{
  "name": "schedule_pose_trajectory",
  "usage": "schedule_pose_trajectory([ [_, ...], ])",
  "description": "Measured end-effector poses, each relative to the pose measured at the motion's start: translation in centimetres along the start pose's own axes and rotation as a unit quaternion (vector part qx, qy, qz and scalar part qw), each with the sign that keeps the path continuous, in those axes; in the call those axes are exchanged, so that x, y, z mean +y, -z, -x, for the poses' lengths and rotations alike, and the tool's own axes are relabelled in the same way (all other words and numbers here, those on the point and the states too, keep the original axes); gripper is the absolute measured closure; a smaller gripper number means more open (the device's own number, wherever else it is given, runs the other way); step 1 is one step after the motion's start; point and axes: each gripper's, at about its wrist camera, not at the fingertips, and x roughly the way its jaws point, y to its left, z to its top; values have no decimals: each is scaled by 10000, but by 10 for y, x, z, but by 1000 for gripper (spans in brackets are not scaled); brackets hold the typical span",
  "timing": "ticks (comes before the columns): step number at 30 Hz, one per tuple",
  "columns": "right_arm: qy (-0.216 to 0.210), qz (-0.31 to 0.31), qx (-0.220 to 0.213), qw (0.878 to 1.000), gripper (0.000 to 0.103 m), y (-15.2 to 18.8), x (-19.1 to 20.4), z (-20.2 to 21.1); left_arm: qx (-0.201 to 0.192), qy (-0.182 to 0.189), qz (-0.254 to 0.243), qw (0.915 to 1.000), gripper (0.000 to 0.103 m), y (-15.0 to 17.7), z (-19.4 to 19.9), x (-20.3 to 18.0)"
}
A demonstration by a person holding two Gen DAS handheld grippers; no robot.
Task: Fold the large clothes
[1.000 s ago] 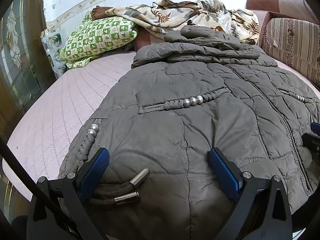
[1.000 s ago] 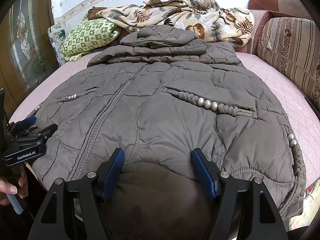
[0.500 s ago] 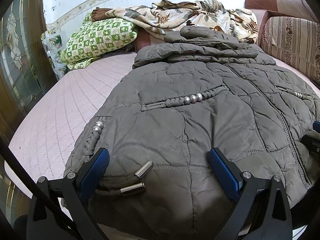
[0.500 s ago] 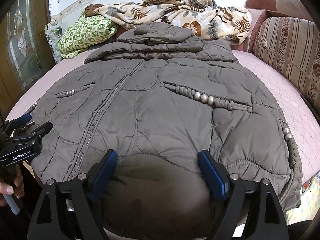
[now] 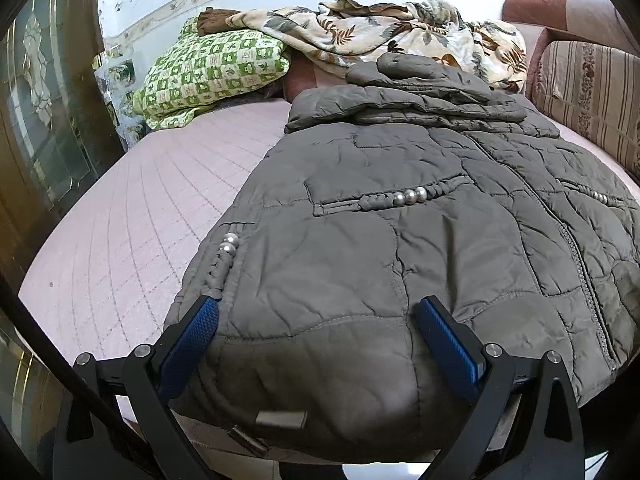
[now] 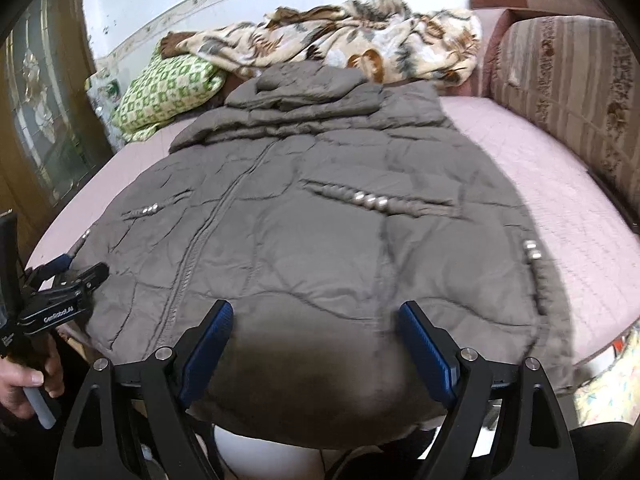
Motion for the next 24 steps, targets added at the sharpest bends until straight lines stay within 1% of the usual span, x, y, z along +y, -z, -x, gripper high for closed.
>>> schedule_pose_trajectory([
  [3, 174, -258, -210, 9993, 15, -9, -21, 11, 15, 64, 81, 9999, 3, -2, 0, 4],
  [6, 290, -605, -305, 9973, 15, -16, -48, 18, 38, 79, 98, 9999, 3, -2, -1, 5],
  [9, 535, -849, -363, 9943, 15, -20, -77, 23, 39, 59, 56, 10000, 3, -1, -1, 4],
  [13, 287, -1800, -285, 9828, 17, -16, -117, 20, 61, 70, 69, 9999, 3, -1, -2, 3],
  [14, 223, -2086, -229, 9775, 22, -12, -127, 18, 60, 70, 63, 9999, 3, -2, -2, 4],
  [15, 140, -2245, -195, 9742, 25, -9, -133, 16, 62, 73, 65, 9999, 3, -2, -2, 3],
  [18, 118, -2393, -195, 9707, 28, -8, -138, 16, 63, 72, 66, 9999, 3, -2, -2, 4],
  [24, 233, -2266, -190, 9735, 29, -8, -133, 16, 68, 97, 66, 9999, 3, -2, -3, 3],
])
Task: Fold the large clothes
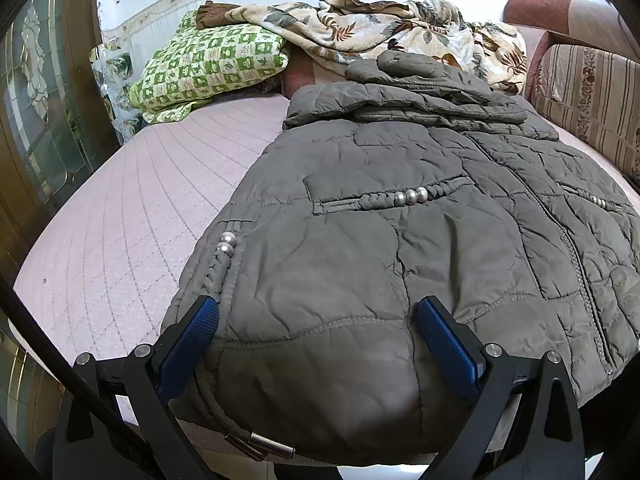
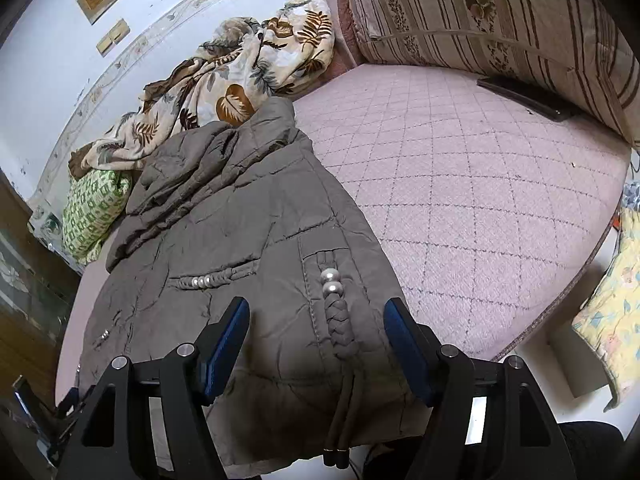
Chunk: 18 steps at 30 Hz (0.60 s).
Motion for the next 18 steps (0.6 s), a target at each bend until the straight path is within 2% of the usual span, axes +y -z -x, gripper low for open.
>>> schedule_pose_trajectory([
  [8, 32, -82, -40, 10000, 29, 1, -6, 2, -17, 297, 483, 9984, 3, -5, 14, 22],
  [12, 14, -155, -50, 9999, 29, 0, -10, 2, 35, 390, 1239, 9915, 3, -10, 20, 74],
  [14, 24, -249, -65, 9997, 29, -2, -14, 3, 230, 553, 1706, 9835, 4, -5, 14, 102],
  [17, -39, -532, -20, 9986, 29, -4, -24, 2, 563, 990, 2502, 9615, 11, 6, 0, 132],
  [18, -63, -626, 8, 9980, 29, -4, -27, 1, 632, 1079, 2640, 9564, 18, 8, -4, 137],
])
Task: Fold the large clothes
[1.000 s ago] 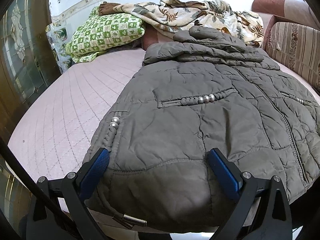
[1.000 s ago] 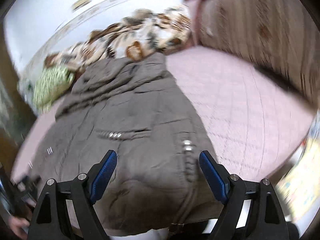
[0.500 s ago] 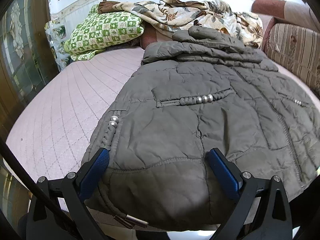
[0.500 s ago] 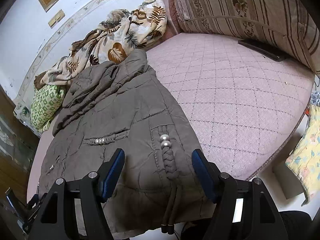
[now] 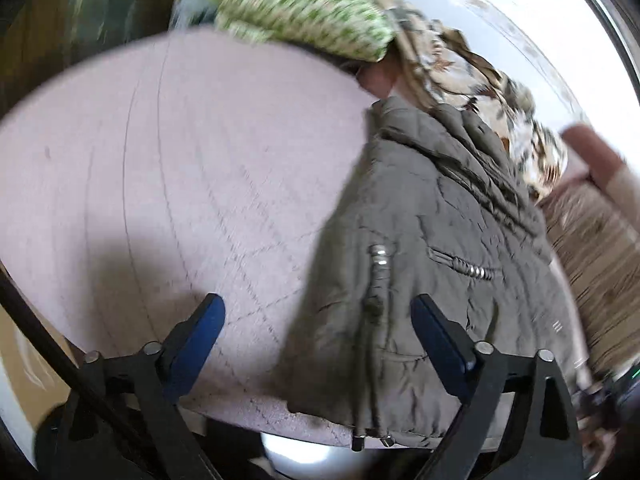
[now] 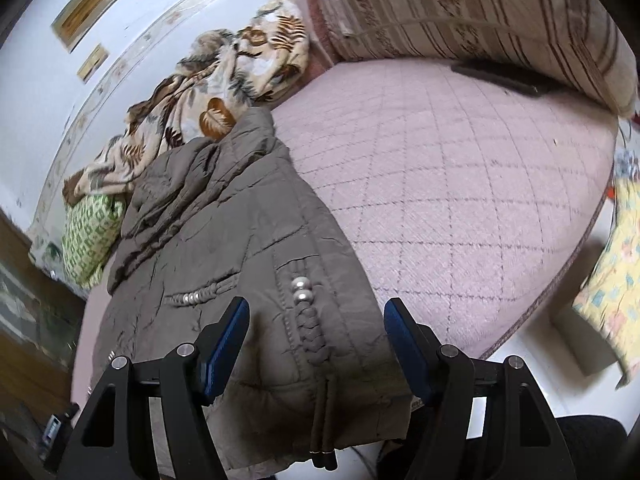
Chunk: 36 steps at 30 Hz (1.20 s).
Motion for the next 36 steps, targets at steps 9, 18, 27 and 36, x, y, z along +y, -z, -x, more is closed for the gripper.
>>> schedule_pose_trajectory([
  [9, 48, -47, 101, 9999, 29, 1, -8, -2, 143, 410, 77, 9990, 22, 1, -7, -4],
  [18, 37, -81, 145, 9999, 29, 4, -13, 0, 219, 313, -202, 9991, 22, 8, -15, -13],
  [27, -72, -313, 200, 9993, 29, 5, -21, -2, 193, 520, -387, 9977, 22, 19, -11, -14],
  [36, -129, -475, 228, 9985, 29, 5, -28, -2, 207, 585, -310, 9976, 22, 21, -12, -13],
])
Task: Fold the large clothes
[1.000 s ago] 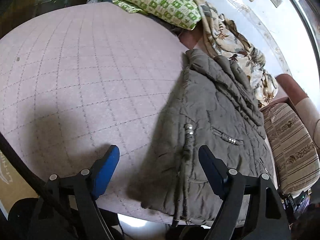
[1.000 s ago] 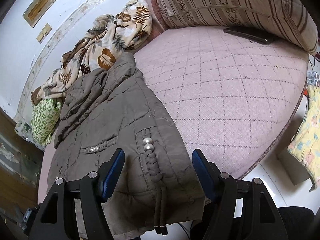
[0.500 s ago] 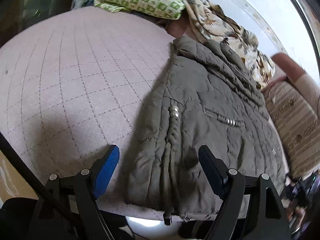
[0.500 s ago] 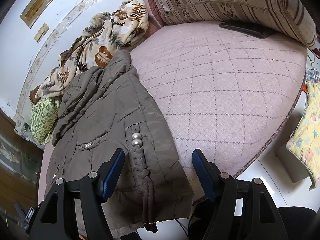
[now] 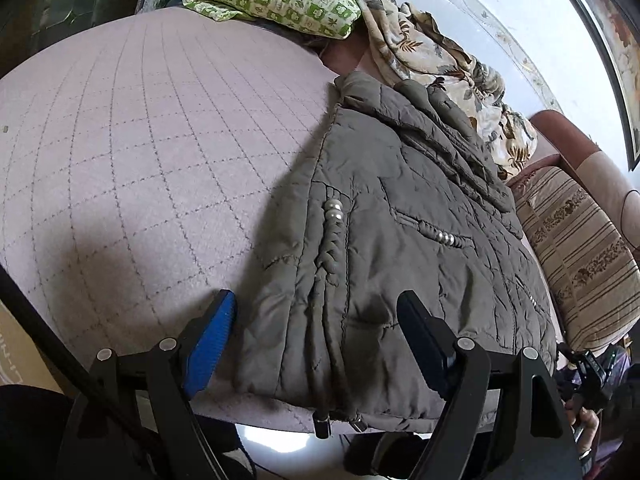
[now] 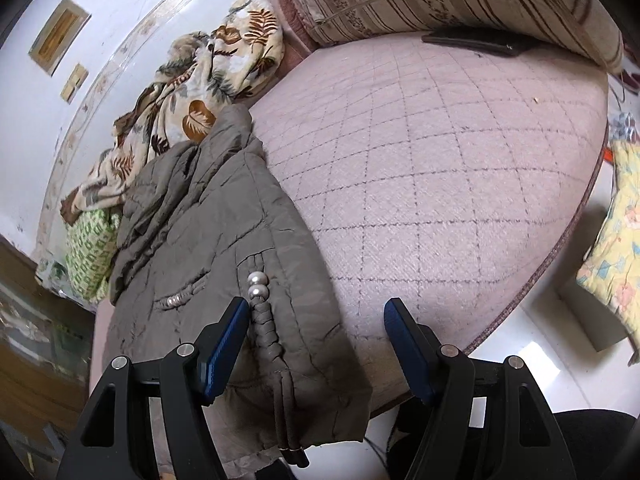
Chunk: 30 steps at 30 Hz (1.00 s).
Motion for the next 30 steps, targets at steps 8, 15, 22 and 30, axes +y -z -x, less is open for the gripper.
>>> schedule_pose_trajectory([
  [8, -481, 294, 577, 9967, 29, 16, 16, -14, 21, -61, -20, 10000, 22, 10, 0, -8],
  [15, -937, 993, 690, 9882, 35, 36, 49, -18, -77, -249, -261, 9993, 22, 19, -1, -22],
  [22, -553, 517, 544, 9956, 36, 25, 32, -27, -22, -313, -323, 9990, 22, 25, -2, -25],
  [30, -731, 1057, 843, 9881, 47, 36, 55, -38, -194, -214, -524, 9982, 35, 30, -3, -42],
])
